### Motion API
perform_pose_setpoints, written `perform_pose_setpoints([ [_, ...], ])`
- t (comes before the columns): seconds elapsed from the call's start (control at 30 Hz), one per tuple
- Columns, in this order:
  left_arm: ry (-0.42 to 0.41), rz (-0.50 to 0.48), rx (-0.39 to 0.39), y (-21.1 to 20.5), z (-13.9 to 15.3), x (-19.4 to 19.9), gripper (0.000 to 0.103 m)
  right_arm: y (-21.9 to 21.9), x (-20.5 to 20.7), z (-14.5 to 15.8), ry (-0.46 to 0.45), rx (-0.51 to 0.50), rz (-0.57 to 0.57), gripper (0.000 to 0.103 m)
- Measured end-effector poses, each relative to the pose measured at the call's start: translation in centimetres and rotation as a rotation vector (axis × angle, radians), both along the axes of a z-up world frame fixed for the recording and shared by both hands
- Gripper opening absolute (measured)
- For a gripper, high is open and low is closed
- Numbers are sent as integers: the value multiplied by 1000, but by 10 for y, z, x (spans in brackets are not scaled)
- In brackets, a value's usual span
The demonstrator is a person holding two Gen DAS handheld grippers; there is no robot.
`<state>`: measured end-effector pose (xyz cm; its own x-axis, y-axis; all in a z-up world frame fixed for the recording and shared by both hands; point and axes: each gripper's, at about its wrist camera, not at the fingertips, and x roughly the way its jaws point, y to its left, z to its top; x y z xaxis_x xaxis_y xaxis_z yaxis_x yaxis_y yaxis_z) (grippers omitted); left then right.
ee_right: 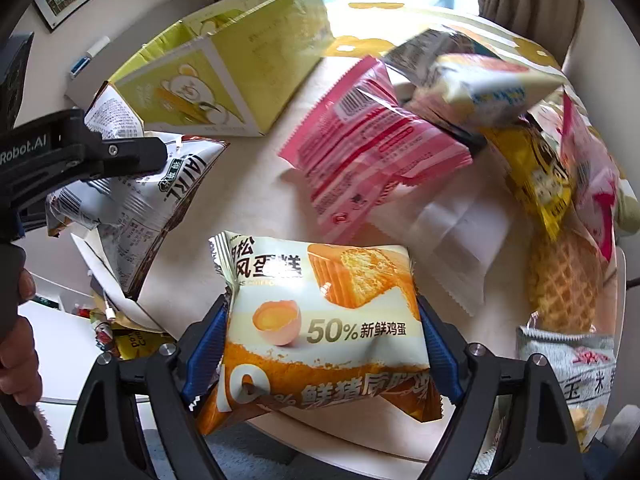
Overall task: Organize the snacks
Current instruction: 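Lift both held packets and carry them over the yellow-green box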
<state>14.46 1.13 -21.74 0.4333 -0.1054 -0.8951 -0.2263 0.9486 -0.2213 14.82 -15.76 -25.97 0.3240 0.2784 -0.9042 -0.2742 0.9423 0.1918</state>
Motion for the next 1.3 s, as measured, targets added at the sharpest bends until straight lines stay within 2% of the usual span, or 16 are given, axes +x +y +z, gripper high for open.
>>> perform_pose_setpoints([
  [0.33,-72,82,39,24,40,-3,84,28,-6,34,-57,65,115,83],
  [0.63,-210,116,63,64,95,23,84,58,15,85,-161,100,171,83],
  [0.77,-254,100,64,86,111,49,84,67,32,111,-226,90,154,83],
  [1.03,-259,49,55,136,123,115,84,106,84,144,-310,56,96,83],
  [1.17,-234,2,55,158,119,156,84,130,123,143,-310,30,64,83],
  [1.3,-186,-67,51,175,103,205,84,151,153,133,-298,-2,26,83],
])
